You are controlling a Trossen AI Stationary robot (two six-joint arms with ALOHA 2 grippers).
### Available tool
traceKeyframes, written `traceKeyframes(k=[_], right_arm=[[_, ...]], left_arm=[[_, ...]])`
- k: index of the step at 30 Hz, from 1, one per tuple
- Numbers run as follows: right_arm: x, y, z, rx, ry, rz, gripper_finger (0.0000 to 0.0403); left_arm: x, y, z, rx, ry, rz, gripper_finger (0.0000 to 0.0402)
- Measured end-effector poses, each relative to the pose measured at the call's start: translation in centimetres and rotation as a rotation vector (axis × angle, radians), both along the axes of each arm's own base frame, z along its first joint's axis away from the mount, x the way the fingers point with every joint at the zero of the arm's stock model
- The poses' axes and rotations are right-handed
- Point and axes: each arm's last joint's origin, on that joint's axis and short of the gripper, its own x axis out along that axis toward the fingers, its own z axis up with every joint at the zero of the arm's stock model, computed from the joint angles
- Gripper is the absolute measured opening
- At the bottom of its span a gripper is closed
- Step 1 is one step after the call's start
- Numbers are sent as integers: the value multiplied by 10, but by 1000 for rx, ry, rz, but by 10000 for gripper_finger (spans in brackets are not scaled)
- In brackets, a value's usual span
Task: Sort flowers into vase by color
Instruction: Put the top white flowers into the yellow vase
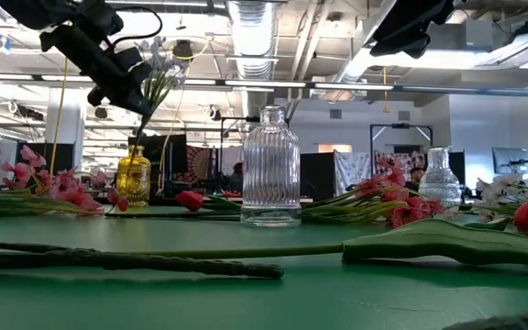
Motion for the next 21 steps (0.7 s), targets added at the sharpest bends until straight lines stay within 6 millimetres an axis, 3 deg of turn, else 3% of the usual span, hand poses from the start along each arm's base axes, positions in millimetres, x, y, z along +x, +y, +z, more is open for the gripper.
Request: traceKeyframes(k=[9,21], right_arm=[[0,0,0,-10,0,8,179],[0,0,0,-20,1,16,179]], left_arm=[[0,0,-1,-3,11,-4,38],[-3,-8,-13,-129,100,-56,152]])
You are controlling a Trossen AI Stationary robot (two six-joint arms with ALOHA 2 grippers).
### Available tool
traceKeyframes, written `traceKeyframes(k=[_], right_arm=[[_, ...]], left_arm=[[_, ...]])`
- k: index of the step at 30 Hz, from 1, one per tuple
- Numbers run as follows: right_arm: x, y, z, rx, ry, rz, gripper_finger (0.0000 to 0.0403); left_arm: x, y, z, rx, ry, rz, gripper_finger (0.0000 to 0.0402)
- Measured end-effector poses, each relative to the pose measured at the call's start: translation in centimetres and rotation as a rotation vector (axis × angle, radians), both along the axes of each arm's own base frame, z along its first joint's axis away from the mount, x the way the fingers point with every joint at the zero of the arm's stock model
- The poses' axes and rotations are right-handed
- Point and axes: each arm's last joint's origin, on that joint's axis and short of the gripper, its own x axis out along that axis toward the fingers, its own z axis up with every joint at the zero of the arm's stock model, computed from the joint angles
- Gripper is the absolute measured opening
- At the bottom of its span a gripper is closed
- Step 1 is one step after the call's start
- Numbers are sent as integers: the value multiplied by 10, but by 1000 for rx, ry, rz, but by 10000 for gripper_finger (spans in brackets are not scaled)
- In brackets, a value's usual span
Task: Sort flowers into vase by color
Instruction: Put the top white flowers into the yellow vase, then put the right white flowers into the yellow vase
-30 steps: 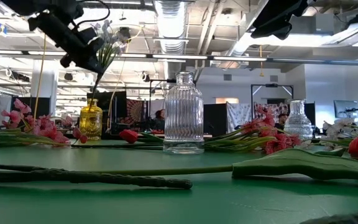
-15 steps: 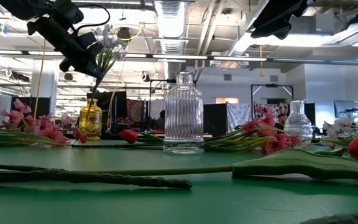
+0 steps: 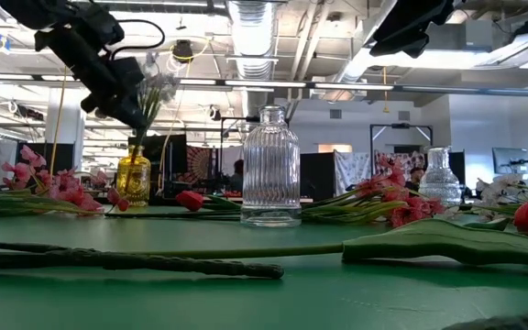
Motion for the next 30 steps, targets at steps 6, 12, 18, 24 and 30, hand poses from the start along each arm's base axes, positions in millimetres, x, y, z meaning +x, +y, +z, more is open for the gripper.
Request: traceKeyframes(k=[6,12,18,24,30], right_arm=[[0,-1,0,-15,1,7,179],[0,-5,0,-16,1,-9,179],[0,-7,0,-16,0,-21,179],[0,-7,0,-15,0,-20,179],[1,-7,0,-14,-1,-19,179]], left_arm=[[0,-9,2,-105,46,-56,204],[1,-22,23,-171,126,-109,227],[2,-39,37,-277,179,-136,229],[11,-56,43,-413,105,-275,229],[25,-76,44,-514,50,-461,229]])
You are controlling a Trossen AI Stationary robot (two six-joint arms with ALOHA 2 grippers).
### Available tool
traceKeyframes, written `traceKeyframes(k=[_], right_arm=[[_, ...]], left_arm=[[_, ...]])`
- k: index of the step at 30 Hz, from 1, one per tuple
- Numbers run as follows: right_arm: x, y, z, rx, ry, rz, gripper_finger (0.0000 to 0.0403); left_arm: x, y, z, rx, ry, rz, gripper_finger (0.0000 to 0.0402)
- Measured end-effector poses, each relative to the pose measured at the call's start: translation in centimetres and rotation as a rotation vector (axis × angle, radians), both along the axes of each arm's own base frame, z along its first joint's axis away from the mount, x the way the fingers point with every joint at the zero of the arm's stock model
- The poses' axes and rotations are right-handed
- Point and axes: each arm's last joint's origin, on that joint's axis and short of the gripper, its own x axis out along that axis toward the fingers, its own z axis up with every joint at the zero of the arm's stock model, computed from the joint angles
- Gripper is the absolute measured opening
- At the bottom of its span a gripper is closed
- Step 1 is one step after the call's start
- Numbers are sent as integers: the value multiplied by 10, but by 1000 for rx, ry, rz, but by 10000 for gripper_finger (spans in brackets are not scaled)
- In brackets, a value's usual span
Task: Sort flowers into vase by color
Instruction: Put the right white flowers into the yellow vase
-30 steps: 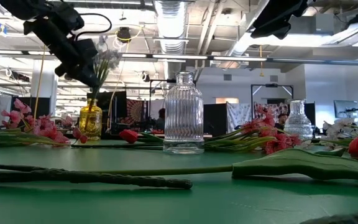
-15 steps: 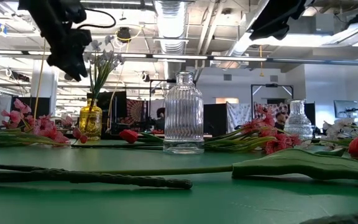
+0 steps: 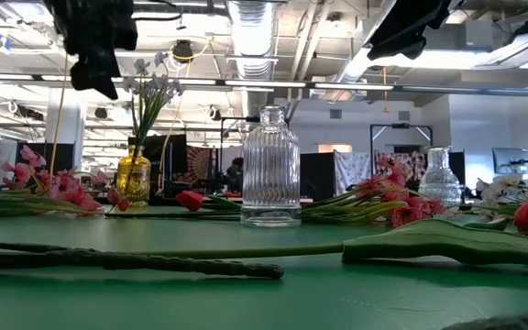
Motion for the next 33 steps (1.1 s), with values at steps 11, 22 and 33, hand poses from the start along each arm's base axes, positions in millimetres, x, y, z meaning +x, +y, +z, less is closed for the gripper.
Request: traceKeyframes(k=[11,22,33], right_arm=[[3,0,4,5,-58,1,179],[3,0,4,8,-58,2,179],[3,1,4,58,-61,-30,179]], left_arm=[[24,-36,4,-48,-77,-266,229],[56,-61,27,-2,-393,-408,229],[68,-64,46,151,-592,-407,229]])
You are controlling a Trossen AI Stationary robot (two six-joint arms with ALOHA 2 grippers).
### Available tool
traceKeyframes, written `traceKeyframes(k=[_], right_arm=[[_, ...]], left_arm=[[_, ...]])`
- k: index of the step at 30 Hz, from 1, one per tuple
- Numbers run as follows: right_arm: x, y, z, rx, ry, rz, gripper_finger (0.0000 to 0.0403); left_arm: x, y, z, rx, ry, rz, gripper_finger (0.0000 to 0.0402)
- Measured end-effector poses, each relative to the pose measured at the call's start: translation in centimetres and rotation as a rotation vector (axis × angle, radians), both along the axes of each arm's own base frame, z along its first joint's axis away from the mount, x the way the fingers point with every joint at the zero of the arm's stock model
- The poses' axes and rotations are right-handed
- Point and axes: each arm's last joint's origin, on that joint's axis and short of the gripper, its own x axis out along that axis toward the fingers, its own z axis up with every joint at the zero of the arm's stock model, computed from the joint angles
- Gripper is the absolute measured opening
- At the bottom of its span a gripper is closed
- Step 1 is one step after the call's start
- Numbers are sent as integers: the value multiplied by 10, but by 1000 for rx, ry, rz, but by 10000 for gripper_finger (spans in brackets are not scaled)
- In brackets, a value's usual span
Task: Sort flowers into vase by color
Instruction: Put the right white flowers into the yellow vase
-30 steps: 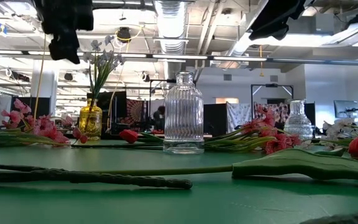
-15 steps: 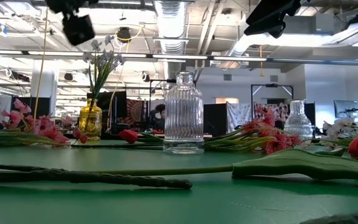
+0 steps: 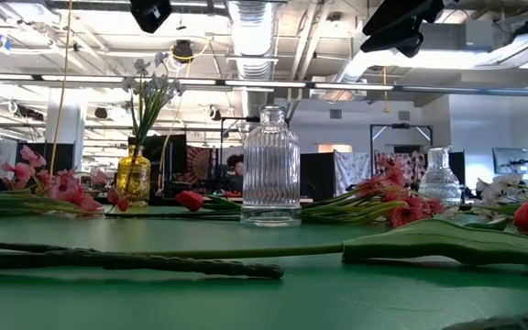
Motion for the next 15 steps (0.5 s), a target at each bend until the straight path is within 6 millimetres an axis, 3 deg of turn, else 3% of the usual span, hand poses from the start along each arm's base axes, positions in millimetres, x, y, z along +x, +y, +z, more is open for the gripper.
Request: traceKeyframes(k=[8,15], right_arm=[[0,3,0,117,-3,-47,179],[-3,16,-2,158,21,-21,179]], left_arm=[[20,3,1,16,-76,-6,229],[49,8,-17,28,-40,-40,229]])
